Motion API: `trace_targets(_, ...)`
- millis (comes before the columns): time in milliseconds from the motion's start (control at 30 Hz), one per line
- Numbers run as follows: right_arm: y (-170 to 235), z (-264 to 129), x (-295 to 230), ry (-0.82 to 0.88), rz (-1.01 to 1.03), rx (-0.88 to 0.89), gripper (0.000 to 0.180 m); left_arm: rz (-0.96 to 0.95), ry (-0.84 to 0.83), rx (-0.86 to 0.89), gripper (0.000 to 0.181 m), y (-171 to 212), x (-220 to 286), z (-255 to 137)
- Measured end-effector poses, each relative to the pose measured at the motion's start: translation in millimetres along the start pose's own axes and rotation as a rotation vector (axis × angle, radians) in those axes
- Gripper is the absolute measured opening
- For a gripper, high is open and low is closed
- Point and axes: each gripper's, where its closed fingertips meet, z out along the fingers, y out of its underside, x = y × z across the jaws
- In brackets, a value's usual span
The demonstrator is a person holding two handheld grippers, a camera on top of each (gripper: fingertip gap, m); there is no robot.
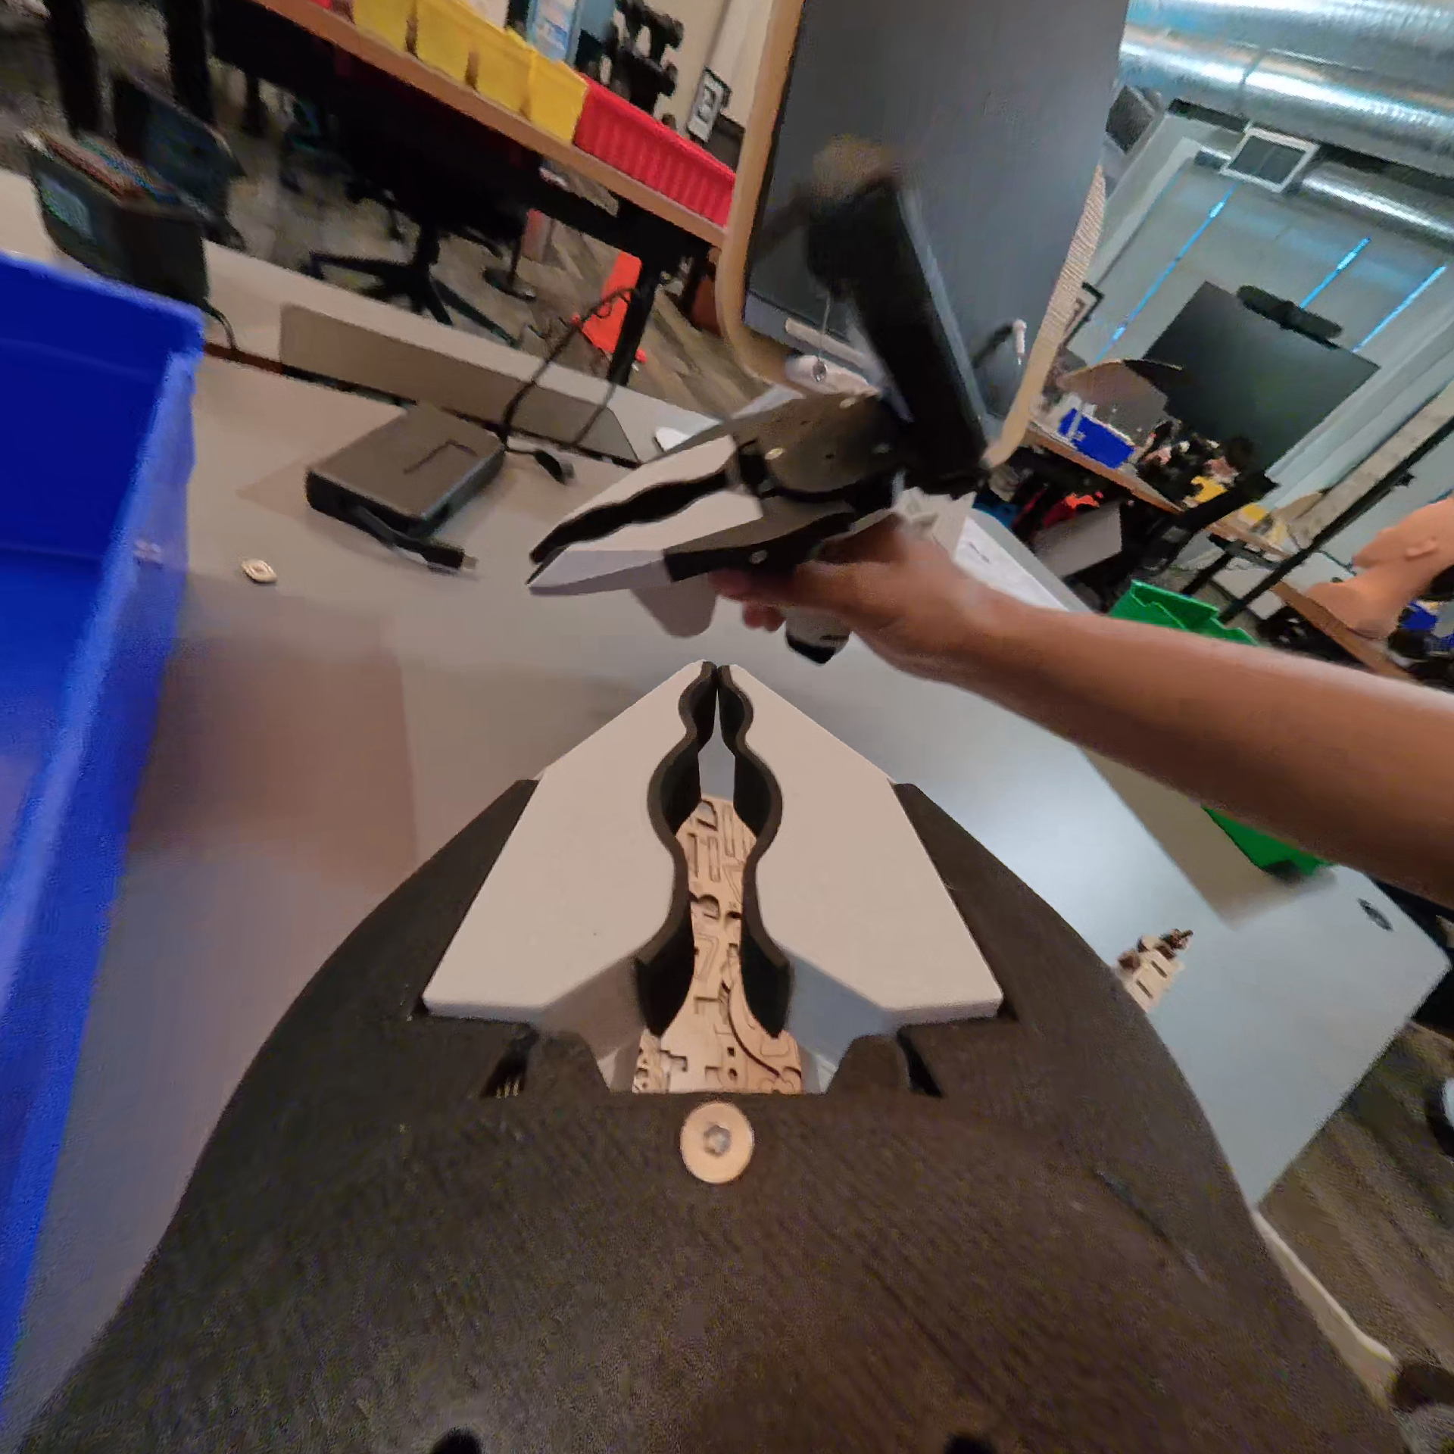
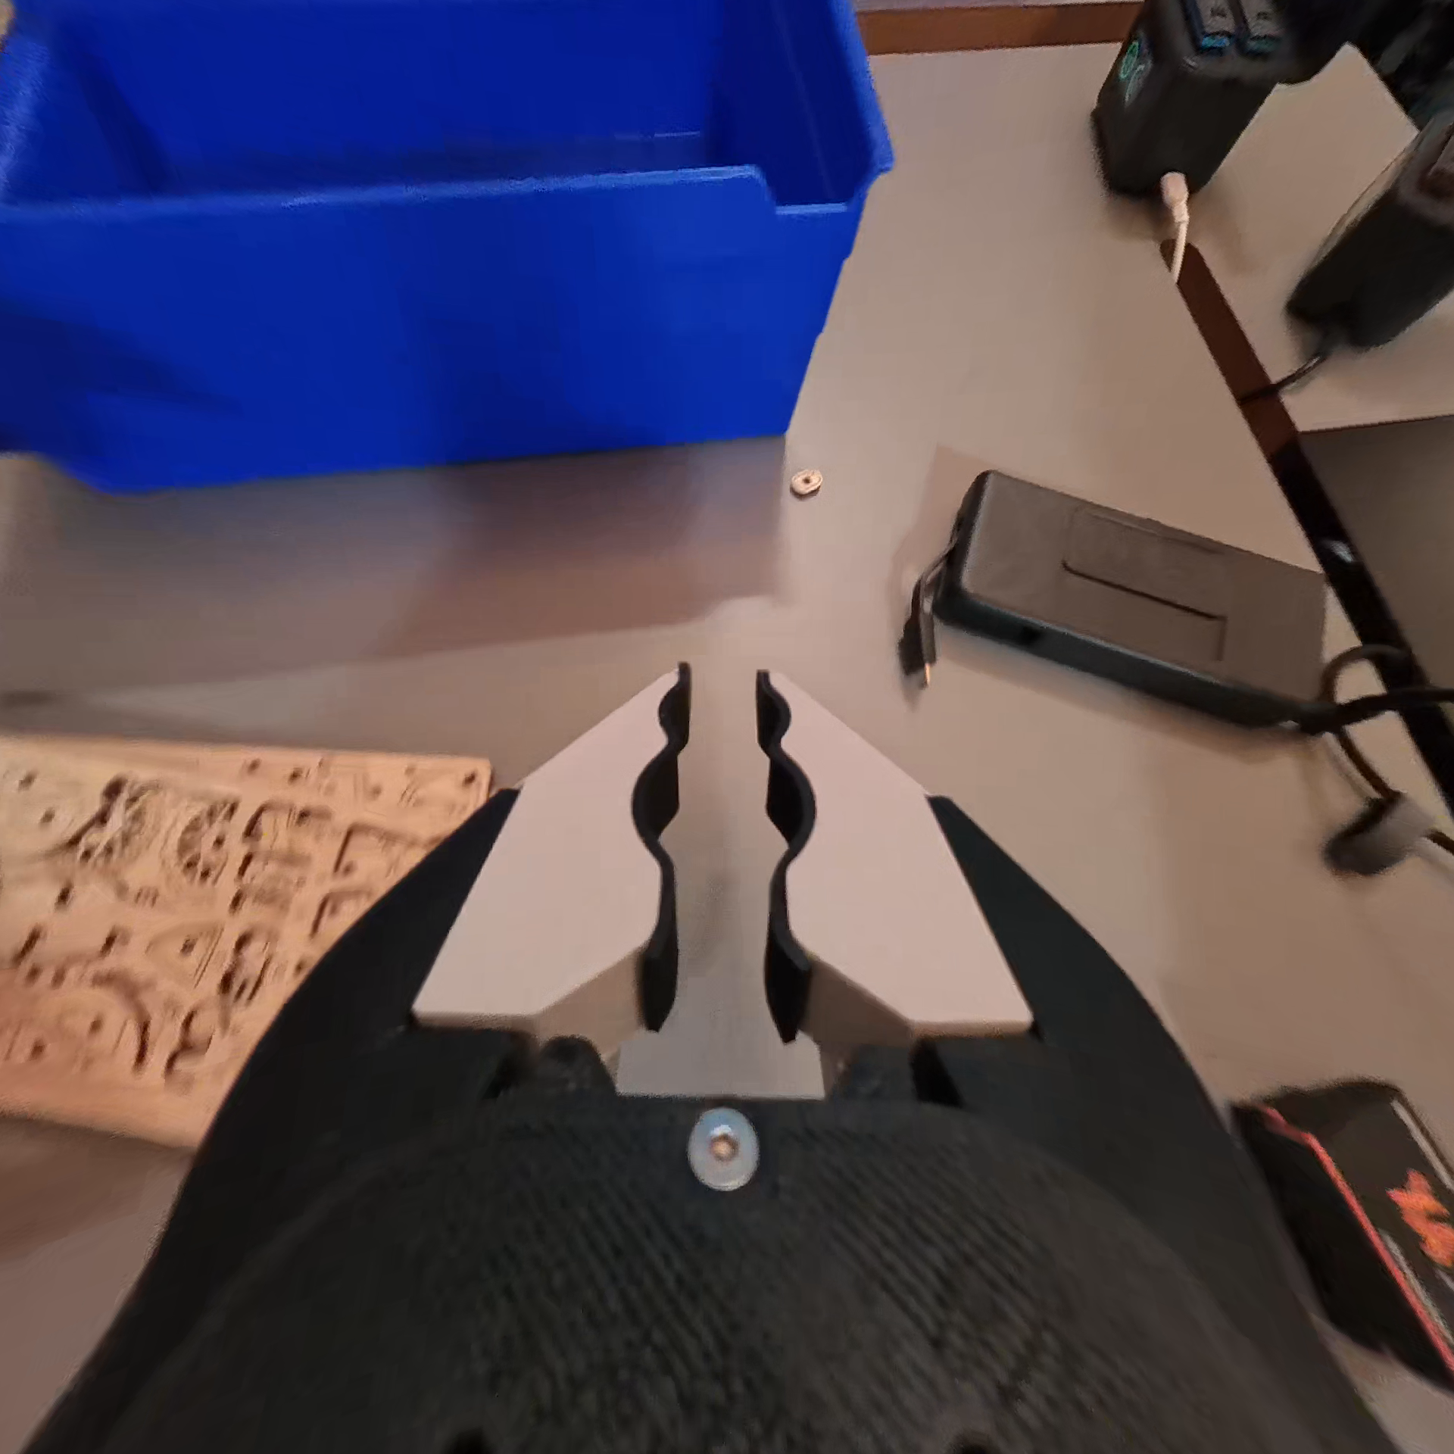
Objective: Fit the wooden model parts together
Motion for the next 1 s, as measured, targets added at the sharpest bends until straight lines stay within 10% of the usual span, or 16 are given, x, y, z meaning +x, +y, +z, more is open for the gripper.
trace_targets(33, -2.3, 12.6, 4.1, 0.003, 0.025, -0.001, 0.015, 0.023, -0.019, 0.018, 0.000, -6.3, -2.6, -2.1)
trace_targets(567, -22.4, 125.0, 40.8, 0.003, 0.079, -0.082, 0.017, 0.123, -0.104, 0.135, 0.000, -29.1, -23.4, -20.9)
trace_targets(1000, -37.4, 43.4, -2.1, -0.099, 0.055, 0.079, 0.009, 0.159, -0.051, 0.103, 0.000, -25.1, 3.2, -13.1)
